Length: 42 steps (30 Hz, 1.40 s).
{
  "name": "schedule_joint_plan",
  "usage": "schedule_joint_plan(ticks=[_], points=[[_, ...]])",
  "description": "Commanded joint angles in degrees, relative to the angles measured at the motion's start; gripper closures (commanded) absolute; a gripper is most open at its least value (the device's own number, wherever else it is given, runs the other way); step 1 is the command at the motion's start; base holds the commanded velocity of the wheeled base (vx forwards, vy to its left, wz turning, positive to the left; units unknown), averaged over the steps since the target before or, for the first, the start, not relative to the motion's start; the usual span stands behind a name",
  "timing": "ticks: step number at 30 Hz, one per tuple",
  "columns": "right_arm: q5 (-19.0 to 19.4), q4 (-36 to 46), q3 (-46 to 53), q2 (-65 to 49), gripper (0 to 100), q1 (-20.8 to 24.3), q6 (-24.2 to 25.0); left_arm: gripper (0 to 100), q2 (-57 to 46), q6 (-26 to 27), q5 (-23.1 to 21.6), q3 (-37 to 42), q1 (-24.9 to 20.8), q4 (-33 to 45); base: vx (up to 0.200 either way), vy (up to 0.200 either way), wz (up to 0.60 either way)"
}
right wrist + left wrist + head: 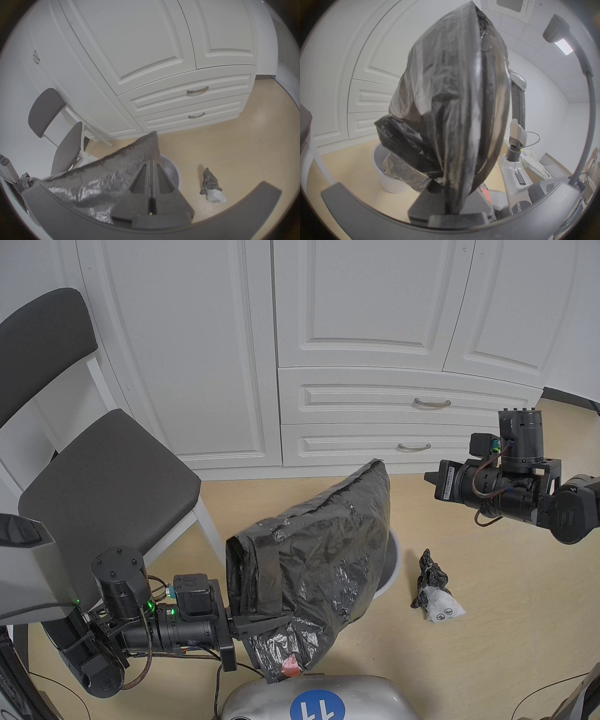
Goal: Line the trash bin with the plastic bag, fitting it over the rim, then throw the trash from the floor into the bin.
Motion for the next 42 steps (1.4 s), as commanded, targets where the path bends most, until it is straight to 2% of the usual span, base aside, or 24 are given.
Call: schedule_joint_plan(ticks=[1, 12, 16, 20, 23, 24, 27, 32, 42], points=[[0.0, -0.1, -0.8, 3.3, 100, 0.2, 0.2, 100, 0.1, 0.9, -0.9, 1.8, -0.2, 0.0, 0.000, 0.000, 0.00], [0.3, -0.2, -2.7, 9.4, 100, 0.4, 0.9, 100, 0.3, 1.2, -0.9, 1.7, -0.2, 0.0, 0.000, 0.000, 0.00], [0.4, -1.4, -4.8, 14.5, 100, 2.6, 5.1, 100, 0.5, 1.2, -0.9, 1.8, -0.2, 0.0, 0.000, 0.000, 0.00], [0.2, -8.3, -6.4, 20.1, 100, 4.4, 10.1, 100, 1.6, 1.2, -0.9, 1.7, -0.2, 0.0, 0.000, 0.000, 0.00], [0.2, -13.3, -5.8, 21.9, 100, 5.2, 12.1, 100, 1.9, 1.2, -0.9, 1.7, -0.2, 0.0, 0.000, 0.000, 0.00], [0.1, -16.9, -5.1, 22.7, 100, 5.4, 12.3, 100, 2.0, 1.2, -0.9, 1.8, -0.2, 0.0, 0.000, 0.000, 0.00], [0.8, -18.0, -2.8, 22.4, 100, 5.7, 11.9, 100, 2.2, 1.2, -0.9, 1.7, -0.2, -0.1, 0.000, 0.000, 0.00], [1.0, -12.3, -2.5, 24.0, 100, 6.8, 8.7, 100, 2.1, 1.3, -0.9, 1.5, -0.2, -0.1, 0.000, 0.000, 0.00], [2.1, -11.7, -4.8, 30.9, 100, 7.5, 9.1, 100, 4.7, 1.2, -0.9, -0.2, -0.1, -0.1, 0.000, 0.000, 0.00]])
